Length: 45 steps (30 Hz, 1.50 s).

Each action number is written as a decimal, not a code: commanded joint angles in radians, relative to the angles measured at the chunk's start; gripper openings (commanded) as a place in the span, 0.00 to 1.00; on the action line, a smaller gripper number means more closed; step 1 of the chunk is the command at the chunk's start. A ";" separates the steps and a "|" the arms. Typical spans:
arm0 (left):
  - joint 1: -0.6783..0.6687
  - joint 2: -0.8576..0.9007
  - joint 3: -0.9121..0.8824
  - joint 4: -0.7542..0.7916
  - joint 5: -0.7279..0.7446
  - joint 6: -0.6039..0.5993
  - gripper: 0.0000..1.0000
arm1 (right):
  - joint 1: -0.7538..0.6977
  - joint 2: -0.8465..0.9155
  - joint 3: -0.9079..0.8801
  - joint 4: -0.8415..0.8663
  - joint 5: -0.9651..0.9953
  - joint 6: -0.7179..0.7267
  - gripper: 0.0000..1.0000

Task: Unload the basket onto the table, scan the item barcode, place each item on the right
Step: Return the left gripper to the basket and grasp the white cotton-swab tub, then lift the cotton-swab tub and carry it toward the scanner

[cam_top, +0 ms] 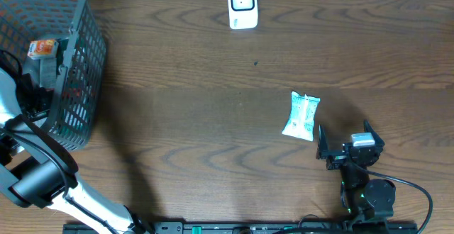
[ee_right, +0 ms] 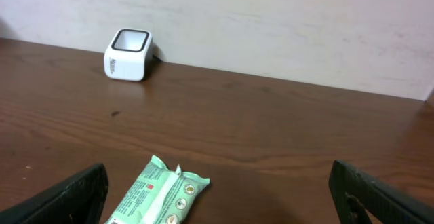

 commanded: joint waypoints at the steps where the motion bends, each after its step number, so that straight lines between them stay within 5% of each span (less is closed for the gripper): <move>1: 0.002 0.014 -0.021 -0.003 -0.002 -0.028 0.87 | 0.005 -0.005 -0.001 -0.004 0.002 -0.006 0.99; 10: 0.002 0.014 -0.085 0.041 -0.002 -0.031 0.87 | 0.005 -0.005 -0.001 -0.004 0.002 -0.006 0.99; 14: 0.001 0.000 -0.064 0.042 -0.002 -0.036 0.73 | 0.005 -0.005 -0.001 -0.004 0.002 -0.006 0.99; 20: 0.001 -0.064 -0.020 0.043 -0.002 -0.066 0.65 | 0.005 -0.005 -0.001 -0.004 0.002 -0.006 0.99; 30: -0.020 -0.280 0.063 0.116 -0.001 -0.118 0.64 | 0.005 -0.005 -0.001 -0.004 0.002 -0.006 0.99; 45: -0.398 -0.580 0.272 0.250 -0.002 -0.160 0.63 | 0.005 -0.005 -0.001 -0.004 0.002 -0.006 0.99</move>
